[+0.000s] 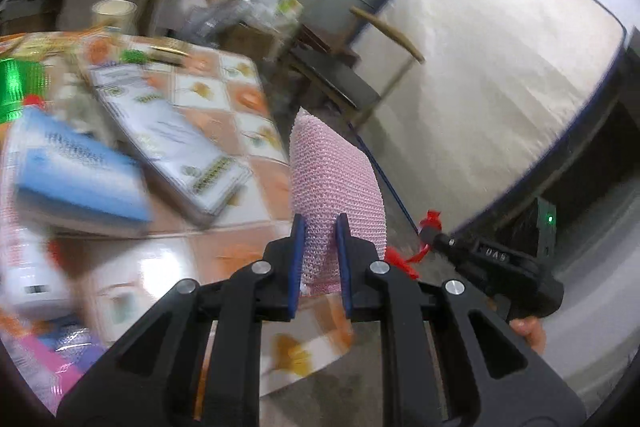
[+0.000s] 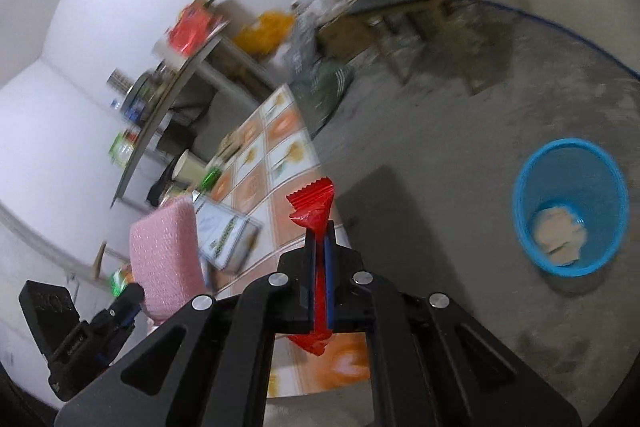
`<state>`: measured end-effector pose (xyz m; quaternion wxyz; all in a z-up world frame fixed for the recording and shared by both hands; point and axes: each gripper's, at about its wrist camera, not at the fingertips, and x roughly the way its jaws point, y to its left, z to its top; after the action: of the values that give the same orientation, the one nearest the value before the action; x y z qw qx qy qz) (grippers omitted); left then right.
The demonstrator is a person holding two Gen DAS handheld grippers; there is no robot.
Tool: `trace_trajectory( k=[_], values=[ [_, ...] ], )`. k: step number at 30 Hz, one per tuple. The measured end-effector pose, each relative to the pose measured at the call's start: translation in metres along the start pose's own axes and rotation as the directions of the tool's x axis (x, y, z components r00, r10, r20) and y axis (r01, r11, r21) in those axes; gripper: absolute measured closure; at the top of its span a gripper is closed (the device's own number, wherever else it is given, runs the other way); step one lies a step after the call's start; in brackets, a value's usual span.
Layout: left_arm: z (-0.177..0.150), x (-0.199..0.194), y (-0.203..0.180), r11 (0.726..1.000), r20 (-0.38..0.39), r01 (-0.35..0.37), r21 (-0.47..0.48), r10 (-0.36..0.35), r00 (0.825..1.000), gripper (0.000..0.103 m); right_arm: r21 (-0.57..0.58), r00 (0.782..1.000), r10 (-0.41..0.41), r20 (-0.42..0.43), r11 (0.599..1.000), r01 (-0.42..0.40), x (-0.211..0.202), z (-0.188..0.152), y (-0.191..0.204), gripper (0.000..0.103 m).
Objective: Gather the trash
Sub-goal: 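Carry sponge and wrapper over the wastebasket and open both tools to drop them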
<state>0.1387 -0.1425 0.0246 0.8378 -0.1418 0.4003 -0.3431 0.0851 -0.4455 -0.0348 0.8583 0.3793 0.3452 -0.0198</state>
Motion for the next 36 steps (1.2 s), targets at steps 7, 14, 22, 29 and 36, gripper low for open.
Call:
trace_trajectory(
  k=[7,14,22,29,36],
  values=[
    [-0.015,0.107,-0.071,0.992,-0.191,0.086,0.090,-0.068,0.979,0.089,0.122,0.977,-0.205,0.057,0.973,0.197,-0.038,0.028,-0.090,0.099],
    [-0.056,0.230,-0.118,0.987,-0.436,0.126,0.099,-0.071,0.897,0.089,0.207,0.933,-0.358,0.025,0.915,0.346,-0.038,0.042,-0.174,0.099],
    [-0.086,0.334,-0.147,0.989,-0.525,0.092,0.116,-0.017,0.851,0.086,0.247,0.897,-0.441,0.014,0.871,0.425,-0.014,0.061,-0.227,0.098],
    [-0.100,0.374,-0.140,0.998,-0.569,0.018,0.055,0.017,0.822,0.062,0.284,0.847,-0.531,-0.038,0.807,0.518,0.002,0.060,-0.270,0.061],
    [-0.079,0.331,-0.151,0.992,-0.505,0.063,0.107,-0.001,0.863,0.052,0.264,0.855,-0.516,-0.048,0.819,0.509,-0.005,0.035,-0.273,0.056]
  ],
)
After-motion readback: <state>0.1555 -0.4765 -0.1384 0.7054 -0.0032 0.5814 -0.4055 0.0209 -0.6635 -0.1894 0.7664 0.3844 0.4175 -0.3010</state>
